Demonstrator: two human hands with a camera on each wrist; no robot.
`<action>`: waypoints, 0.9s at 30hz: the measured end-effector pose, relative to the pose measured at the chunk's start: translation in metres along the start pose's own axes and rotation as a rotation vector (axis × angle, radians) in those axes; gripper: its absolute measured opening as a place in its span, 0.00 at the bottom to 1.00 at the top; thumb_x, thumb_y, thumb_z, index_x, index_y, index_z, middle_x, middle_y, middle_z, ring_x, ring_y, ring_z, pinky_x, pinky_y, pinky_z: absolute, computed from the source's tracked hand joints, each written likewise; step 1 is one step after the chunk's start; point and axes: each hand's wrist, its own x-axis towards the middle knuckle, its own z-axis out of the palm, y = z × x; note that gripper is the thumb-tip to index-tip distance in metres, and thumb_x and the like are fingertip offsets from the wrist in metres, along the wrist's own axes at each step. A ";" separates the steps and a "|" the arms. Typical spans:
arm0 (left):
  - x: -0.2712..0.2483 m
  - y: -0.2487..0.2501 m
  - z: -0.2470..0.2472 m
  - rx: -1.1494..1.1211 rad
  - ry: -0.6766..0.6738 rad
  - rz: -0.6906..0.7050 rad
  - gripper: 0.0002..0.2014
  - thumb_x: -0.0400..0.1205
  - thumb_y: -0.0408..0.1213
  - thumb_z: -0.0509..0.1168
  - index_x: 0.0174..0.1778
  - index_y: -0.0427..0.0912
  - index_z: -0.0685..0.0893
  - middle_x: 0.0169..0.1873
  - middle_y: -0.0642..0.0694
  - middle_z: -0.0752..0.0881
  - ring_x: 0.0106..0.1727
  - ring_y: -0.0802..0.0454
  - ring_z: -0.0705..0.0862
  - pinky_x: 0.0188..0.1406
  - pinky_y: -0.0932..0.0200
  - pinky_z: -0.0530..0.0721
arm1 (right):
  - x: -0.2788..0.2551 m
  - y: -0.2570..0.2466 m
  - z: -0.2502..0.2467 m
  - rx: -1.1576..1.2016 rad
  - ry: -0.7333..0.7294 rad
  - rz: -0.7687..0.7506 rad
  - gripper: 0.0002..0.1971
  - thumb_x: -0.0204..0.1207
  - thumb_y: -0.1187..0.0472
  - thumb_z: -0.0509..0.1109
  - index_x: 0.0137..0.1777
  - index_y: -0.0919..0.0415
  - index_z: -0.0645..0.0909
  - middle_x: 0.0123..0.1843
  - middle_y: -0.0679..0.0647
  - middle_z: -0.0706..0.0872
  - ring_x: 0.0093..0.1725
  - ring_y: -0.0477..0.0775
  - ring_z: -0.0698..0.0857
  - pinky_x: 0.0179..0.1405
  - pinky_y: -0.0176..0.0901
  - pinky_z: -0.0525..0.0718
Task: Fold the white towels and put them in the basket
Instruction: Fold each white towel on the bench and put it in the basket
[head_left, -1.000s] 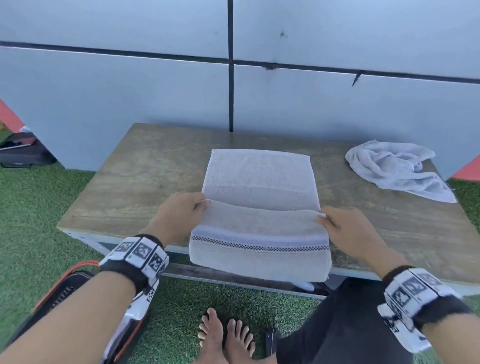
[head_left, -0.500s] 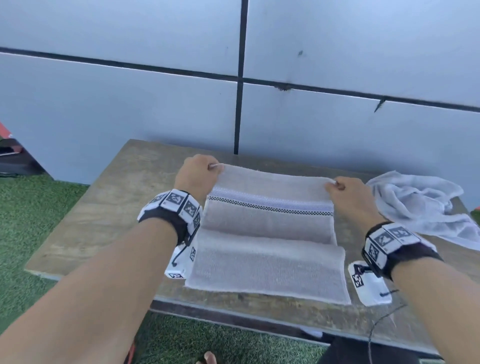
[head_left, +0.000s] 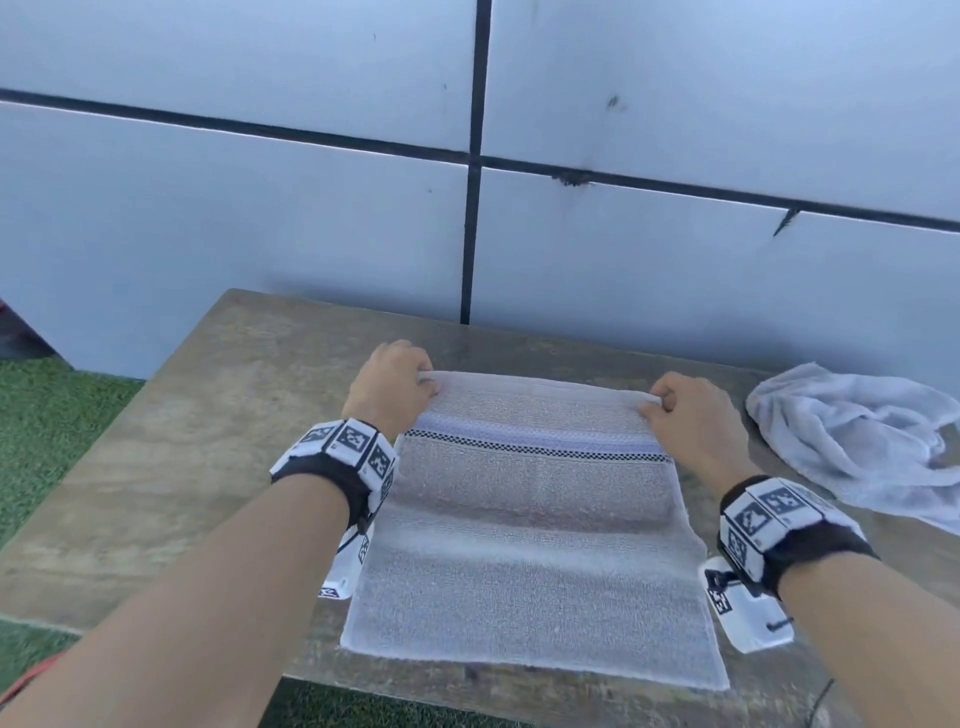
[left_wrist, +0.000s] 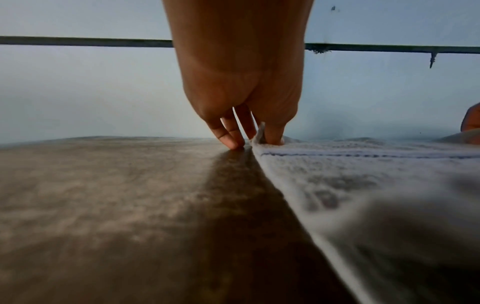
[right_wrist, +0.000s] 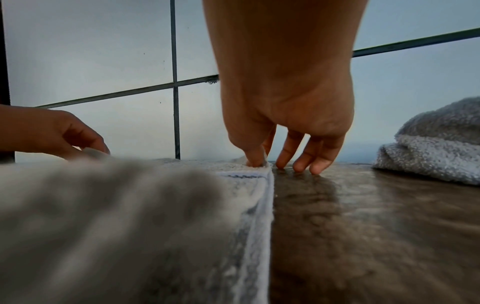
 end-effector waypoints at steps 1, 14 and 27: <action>0.002 0.000 -0.001 0.000 -0.028 0.015 0.08 0.80 0.38 0.72 0.37 0.40 0.84 0.43 0.46 0.82 0.46 0.47 0.79 0.46 0.54 0.77 | 0.000 -0.001 0.001 0.005 0.000 -0.020 0.04 0.78 0.52 0.71 0.43 0.46 0.79 0.46 0.51 0.82 0.50 0.60 0.79 0.47 0.51 0.78; -0.018 0.020 -0.017 -0.021 -0.216 0.011 0.19 0.84 0.37 0.67 0.29 0.43 0.68 0.30 0.48 0.75 0.27 0.54 0.67 0.25 0.65 0.65 | -0.008 -0.017 -0.005 -0.018 -0.231 -0.197 0.13 0.79 0.61 0.64 0.37 0.51 0.65 0.41 0.54 0.73 0.39 0.55 0.73 0.32 0.45 0.67; -0.078 0.018 -0.035 0.122 -0.220 -0.103 0.12 0.83 0.35 0.67 0.35 0.43 0.75 0.41 0.44 0.81 0.38 0.49 0.77 0.30 0.61 0.71 | -0.077 -0.023 -0.007 -0.062 -0.254 -0.257 0.11 0.80 0.65 0.61 0.41 0.53 0.63 0.42 0.53 0.74 0.41 0.56 0.73 0.36 0.47 0.67</action>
